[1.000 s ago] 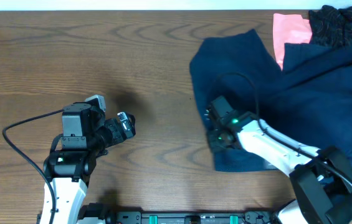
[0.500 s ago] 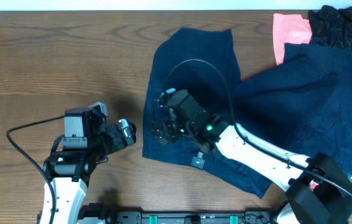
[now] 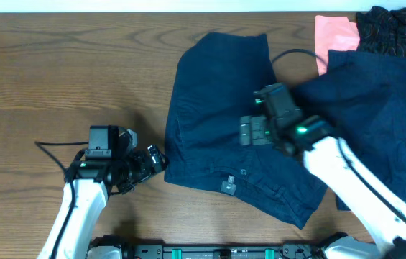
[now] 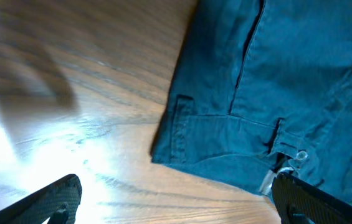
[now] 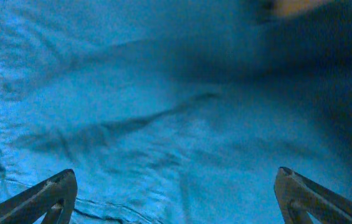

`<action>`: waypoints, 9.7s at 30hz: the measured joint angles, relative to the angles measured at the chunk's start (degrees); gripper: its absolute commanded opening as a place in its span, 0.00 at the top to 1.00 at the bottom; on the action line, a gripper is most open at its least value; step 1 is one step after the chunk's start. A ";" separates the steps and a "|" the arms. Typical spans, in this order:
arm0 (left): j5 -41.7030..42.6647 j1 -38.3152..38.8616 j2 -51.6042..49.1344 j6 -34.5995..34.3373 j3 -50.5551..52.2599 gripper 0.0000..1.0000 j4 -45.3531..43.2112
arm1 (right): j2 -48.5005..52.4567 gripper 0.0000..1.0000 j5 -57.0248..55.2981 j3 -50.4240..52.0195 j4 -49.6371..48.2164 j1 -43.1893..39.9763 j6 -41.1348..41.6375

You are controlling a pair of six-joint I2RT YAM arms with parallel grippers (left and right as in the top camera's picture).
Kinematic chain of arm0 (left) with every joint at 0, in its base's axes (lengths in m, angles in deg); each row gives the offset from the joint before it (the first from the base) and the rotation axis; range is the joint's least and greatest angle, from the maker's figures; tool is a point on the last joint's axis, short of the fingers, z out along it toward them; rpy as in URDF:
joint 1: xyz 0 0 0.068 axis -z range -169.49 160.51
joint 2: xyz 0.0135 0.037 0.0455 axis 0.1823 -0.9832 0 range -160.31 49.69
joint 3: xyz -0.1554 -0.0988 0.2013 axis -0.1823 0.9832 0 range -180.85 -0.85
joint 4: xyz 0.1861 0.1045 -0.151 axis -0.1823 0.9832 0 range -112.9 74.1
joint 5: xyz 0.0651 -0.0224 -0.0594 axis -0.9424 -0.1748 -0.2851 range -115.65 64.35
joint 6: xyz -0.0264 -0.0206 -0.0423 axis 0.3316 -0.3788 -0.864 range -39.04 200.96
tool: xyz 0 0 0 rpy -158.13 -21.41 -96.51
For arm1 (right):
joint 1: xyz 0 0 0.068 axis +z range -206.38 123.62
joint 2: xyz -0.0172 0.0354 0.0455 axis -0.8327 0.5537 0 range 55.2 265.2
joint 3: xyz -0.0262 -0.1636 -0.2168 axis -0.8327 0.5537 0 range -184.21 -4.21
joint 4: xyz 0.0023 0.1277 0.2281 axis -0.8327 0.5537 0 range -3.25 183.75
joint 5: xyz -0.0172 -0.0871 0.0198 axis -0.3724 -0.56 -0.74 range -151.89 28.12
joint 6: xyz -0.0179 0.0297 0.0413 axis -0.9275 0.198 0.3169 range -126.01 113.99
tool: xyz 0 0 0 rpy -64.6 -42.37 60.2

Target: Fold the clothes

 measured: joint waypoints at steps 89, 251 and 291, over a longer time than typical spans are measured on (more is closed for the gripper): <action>-18.62 -10.08 4.44 -24.55 4.17 0.02 20.70 | 25.00 0.99 18.64 -0.92 -5.79 -7.87 28.09; 2.03 -5.97 -31.71 4.48 -11.52 0.94 -28.92 | 25.59 0.60 11.87 -30.64 20.39 -13.70 -15.34; 0.50 -4.76 -2.95 6.45 -28.55 0.94 13.77 | 42.95 0.86 29.11 -33.03 5.29 17.88 -14.36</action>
